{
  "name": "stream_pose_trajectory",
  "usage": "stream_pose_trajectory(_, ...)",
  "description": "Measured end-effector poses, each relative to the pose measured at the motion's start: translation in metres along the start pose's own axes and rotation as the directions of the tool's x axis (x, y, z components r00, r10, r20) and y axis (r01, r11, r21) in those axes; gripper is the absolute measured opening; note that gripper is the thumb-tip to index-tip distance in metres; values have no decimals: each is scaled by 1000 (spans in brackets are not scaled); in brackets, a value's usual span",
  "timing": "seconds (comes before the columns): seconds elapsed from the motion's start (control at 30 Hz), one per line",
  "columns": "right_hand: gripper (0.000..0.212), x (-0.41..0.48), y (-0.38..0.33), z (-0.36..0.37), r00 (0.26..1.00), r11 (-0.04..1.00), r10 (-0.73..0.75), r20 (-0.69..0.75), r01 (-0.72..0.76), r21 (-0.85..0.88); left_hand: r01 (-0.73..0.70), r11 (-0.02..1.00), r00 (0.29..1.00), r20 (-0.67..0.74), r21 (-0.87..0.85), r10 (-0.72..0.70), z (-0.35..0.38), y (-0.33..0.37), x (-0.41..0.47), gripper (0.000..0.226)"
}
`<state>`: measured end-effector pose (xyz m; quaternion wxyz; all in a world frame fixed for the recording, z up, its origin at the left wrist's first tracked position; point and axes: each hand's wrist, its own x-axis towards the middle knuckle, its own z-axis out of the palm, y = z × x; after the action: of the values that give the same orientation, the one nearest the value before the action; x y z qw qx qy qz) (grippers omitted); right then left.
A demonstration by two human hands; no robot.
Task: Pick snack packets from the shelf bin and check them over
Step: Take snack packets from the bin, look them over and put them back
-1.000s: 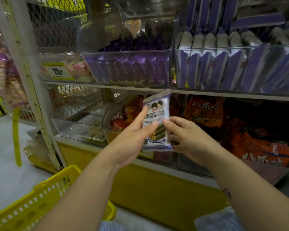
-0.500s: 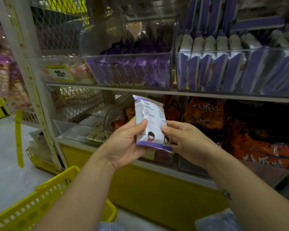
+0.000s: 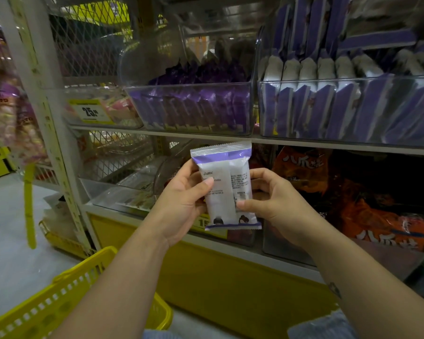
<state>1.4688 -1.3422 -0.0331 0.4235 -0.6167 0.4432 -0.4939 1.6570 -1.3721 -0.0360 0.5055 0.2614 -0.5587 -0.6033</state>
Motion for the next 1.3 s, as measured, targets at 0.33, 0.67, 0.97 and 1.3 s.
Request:
stream_pose_trajectory(0.33, 43, -7, -9, 8, 969, 946, -244, -25, 233, -225, -102, 988, 993, -71, -118, 94, -3, 1, 4, 41)
stream_pose_trajectory(0.67, 61, -13, -15, 21, 896, 827, -438, -71, 370, -424, -125, 989, 971, -196, 84, 139, 3, -2, 5, 75)
stream_pose_trajectory(0.97, 59, -13, -13, 22, 895, 777, -445, -28, 370, -509, -145, 976, 908, -370, 162, 197, -11, -1, 11, 60)
stream_pose_trajectory(1.3, 53, -11, -19, 14, 963, 959, -271, 2, 270, -84, -183, 908, 878, -352, 377, 323, -3, 4, 6, 71)
